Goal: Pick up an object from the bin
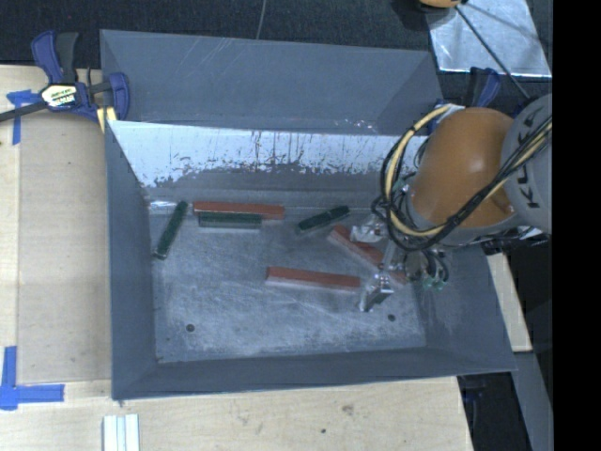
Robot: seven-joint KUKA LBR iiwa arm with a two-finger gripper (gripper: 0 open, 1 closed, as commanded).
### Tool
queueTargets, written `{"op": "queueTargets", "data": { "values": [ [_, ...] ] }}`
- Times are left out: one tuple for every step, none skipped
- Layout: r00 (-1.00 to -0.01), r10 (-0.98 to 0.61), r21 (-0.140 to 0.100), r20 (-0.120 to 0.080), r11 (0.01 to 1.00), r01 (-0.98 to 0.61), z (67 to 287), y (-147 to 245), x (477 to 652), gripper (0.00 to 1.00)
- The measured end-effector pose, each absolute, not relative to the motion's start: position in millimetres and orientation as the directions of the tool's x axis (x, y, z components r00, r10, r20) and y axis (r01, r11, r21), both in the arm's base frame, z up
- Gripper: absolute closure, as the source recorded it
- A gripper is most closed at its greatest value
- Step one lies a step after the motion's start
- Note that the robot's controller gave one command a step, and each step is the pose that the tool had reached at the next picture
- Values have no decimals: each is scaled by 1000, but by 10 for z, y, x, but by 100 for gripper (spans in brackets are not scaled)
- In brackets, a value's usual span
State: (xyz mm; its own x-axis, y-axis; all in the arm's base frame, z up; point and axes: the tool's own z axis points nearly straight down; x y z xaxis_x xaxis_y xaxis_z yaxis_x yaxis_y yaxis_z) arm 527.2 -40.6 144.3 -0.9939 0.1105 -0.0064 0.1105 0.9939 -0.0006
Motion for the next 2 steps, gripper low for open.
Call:
{"op": "queueTargets", "data": {
  "values": [
    [-998,-65,0,-2,998,-65,966,16,5354,0],
    [-994,-107,0,1,994,-107,808,81,5344,0]
  ]
}}
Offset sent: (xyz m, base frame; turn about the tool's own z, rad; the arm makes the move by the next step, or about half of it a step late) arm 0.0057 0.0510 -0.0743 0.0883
